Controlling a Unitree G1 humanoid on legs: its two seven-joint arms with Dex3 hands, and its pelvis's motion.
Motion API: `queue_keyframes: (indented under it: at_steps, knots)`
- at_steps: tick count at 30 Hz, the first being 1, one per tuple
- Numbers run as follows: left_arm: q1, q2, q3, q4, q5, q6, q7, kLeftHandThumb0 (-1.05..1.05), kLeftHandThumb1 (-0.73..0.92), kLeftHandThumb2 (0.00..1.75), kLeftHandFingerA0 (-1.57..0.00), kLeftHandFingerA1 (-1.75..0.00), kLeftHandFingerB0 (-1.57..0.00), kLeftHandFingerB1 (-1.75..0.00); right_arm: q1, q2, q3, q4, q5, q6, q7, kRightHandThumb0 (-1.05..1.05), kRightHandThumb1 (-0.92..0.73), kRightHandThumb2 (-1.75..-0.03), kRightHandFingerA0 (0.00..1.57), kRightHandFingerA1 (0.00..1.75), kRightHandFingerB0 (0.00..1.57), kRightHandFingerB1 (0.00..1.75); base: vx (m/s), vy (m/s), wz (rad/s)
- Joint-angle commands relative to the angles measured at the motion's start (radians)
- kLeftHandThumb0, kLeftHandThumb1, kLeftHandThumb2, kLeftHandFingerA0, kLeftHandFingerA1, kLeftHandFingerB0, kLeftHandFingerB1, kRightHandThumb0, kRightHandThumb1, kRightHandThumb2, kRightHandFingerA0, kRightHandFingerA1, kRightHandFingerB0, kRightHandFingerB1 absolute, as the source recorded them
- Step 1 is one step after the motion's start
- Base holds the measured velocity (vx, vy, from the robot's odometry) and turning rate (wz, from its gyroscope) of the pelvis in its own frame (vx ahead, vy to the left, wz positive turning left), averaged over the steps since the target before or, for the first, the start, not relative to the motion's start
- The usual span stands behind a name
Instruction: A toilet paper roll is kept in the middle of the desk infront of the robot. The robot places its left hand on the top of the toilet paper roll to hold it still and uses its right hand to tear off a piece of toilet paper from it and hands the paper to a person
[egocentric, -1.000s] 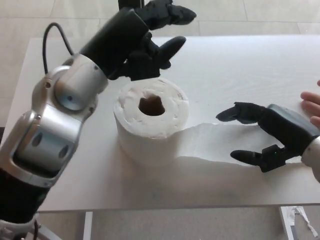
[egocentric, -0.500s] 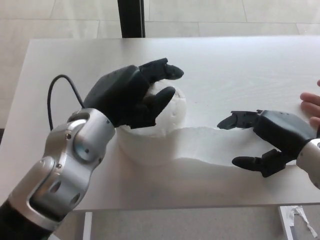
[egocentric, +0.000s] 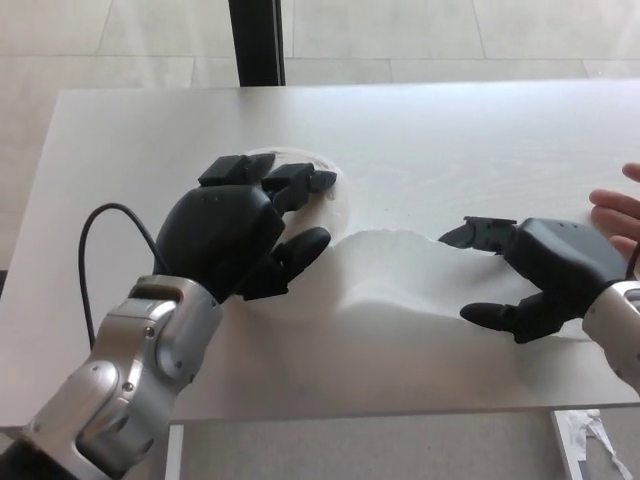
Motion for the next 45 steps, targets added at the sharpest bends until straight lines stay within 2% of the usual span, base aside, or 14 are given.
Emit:
queue_keyframes:
  at_steps: [1,5,10,14,15,27,28,30,34,35,37,41,42,45]
  knots:
    - [0.048,-0.018,-0.044,0.101,0.061,-0.022,-0.021,-0.61,0.85,0.65,-0.27,-0.53,-0.34,-0.39,0.004,0.034,-0.032,-0.012,-0.045,-0.032,-0.123,-0.48,-0.71,-0.62,1.12,1.10,0.46,0.42,0.00,0.000,0.00]
    - [0.047,-0.048,-0.031,0.115,0.069,-0.035,-0.002,-0.61,0.84,0.65,-0.28,-0.55,-0.36,-0.40,0.013,0.058,-0.044,0.001,-0.054,-0.080,-0.187,-0.37,-0.75,-0.67,0.92,1.66,0.60,0.50,0.00,0.000,0.00]
    - [0.048,-0.052,-0.021,0.123,0.078,-0.050,-0.012,-0.60,0.85,0.65,-0.30,-0.53,-0.36,-0.41,0.004,0.073,-0.047,0.025,-0.055,-0.131,-0.225,-0.36,-0.79,-0.70,0.91,1.75,0.79,0.60,0.00,0.000,0.00]
    - [0.060,-0.042,-0.015,0.132,0.074,-0.074,-0.030,-0.66,0.71,1.07,-0.29,-0.59,-0.29,-0.54,0.008,0.089,-0.038,0.021,-0.091,-0.136,-0.270,-0.42,-0.84,-0.72,0.92,1.75,0.76,1.68,0.00,0.000,0.00]
    - [0.063,-0.038,-0.013,0.139,0.074,-0.085,-0.032,-0.61,0.88,0.66,-0.32,-0.51,-0.34,-0.42,0.013,0.098,-0.039,0.020,-0.094,-0.142,-0.286,-0.42,-0.85,-0.71,0.92,1.75,0.75,1.71,0.00,0.000,0.00]
    - [0.086,-0.027,0.022,0.170,0.096,-0.118,-0.020,-0.59,0.87,0.66,-0.32,-0.51,-0.37,-0.42,0.048,0.119,-0.041,0.056,-0.105,-0.135,-0.306,-0.28,-0.69,-0.96,0.84,1.75,0.72,1.62,0.00,0.000,0.00]
    - [0.089,-0.027,0.025,0.174,0.097,-0.122,-0.017,-0.60,0.88,0.66,-0.33,-0.51,-0.37,-0.42,0.055,0.121,-0.038,0.052,-0.113,-0.118,-0.301,-0.40,-0.85,-0.71,0.84,1.75,0.65,1.64,0.00,0.000,0.00]
    - [0.099,-0.034,0.032,0.177,0.090,-0.121,-0.013,-0.66,0.72,1.08,-0.28,-0.59,-0.33,-0.55,0.074,0.130,-0.036,0.033,-0.120,-0.065,-0.269,-0.45,-0.82,-0.68,0.84,1.75,0.62,1.59,0.00,0.000,0.00]
    - [0.112,-0.037,0.038,0.174,0.094,-0.114,-0.023,-0.61,0.88,0.66,-0.31,-0.52,-0.38,-0.41,0.112,0.174,-0.053,-0.017,-0.109,0.003,-0.261,-0.39,-0.73,-0.80,0.87,1.75,0.68,1.56,0.00,0.000,0.00]
    - [0.116,-0.035,0.039,0.181,0.093,-0.119,-0.024,-0.60,0.88,0.66,-0.32,-0.50,-0.38,-0.40,0.137,0.238,-0.097,-0.032,-0.061,0.045,-0.299,-0.30,-0.65,-1.00,0.89,1.75,0.75,1.19,0.00,0.000,0.00]
    - [0.117,-0.033,0.039,0.192,0.098,-0.130,-0.015,-0.65,0.73,1.08,-0.29,-0.59,-0.32,-0.54,0.156,0.308,-0.163,-0.024,0.019,0.035,-0.338,-0.23,-0.47,-1.36,0.96,1.75,0.79,1.63,0.00,0.000,0.00]
    - [0.121,-0.031,0.044,0.198,0.096,-0.136,-0.017,-0.60,0.89,0.66,-0.32,-0.50,-0.38,-0.41,0.172,0.408,-0.267,0.016,0.082,-0.017,-0.424,-0.31,-0.48,-1.27,0.93,1.75,0.80,1.66,0.00,0.000,0.00]
    - [0.123,-0.029,0.045,0.203,0.097,-0.141,-0.014,-0.65,0.73,1.08,-0.29,-0.59,-0.33,-0.55,0.180,0.437,-0.293,0.023,0.088,-0.005,-0.445,-0.31,-0.50,-1.22,0.93,1.75,0.78,1.66,0.00,0.000,0.00]
    - [0.126,-0.033,0.045,0.211,0.098,-0.146,-0.015,-0.65,0.74,1.09,-0.28,-0.58,-0.32,-0.54,0.182,0.490,-0.349,0.036,0.102,0.014,-0.471,-0.32,-0.50,-1.18,0.96,1.75,0.80,1.65,0.00,0.000,0.00]
